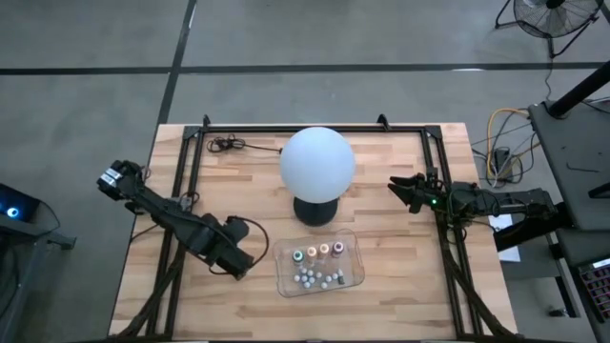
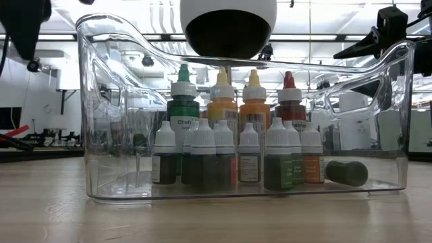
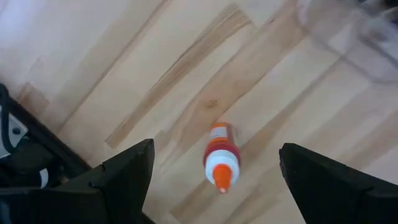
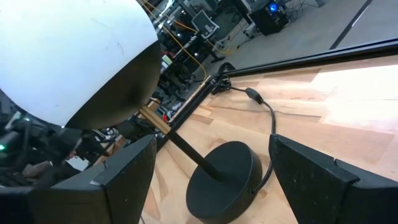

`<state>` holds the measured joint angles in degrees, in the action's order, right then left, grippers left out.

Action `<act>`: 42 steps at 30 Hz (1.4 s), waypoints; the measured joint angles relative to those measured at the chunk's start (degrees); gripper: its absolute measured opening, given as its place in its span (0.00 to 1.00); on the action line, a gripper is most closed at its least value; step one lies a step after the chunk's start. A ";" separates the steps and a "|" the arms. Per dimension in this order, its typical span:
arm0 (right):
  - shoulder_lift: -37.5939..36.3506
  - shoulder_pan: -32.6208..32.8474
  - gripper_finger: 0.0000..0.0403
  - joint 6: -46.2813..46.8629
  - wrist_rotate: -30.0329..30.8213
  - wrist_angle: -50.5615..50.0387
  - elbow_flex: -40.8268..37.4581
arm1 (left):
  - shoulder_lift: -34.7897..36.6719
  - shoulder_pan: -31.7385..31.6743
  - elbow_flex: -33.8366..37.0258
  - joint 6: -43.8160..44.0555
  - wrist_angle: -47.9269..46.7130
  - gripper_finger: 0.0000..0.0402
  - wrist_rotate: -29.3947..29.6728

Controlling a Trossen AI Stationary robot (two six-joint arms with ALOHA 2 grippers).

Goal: Pick & Place food coloring
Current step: Put the big orange food coloring bottle into the transparent bin

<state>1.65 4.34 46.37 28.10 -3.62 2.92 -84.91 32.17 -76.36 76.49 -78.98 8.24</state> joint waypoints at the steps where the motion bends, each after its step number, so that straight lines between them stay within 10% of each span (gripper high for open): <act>1: 0.00 -0.01 0.75 0.00 0.00 0.02 0.02 | 0.19 0.19 0.98 -0.12 0.72 0.78 0.01; 42: 0.00 0.00 0.75 0.00 0.00 0.00 0.02 | 1.95 5.83 20.79 3.37 22.22 0.75 -4.64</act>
<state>1.65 4.34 46.37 28.10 -3.62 2.94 -82.96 38.00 -55.57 79.85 -56.77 3.60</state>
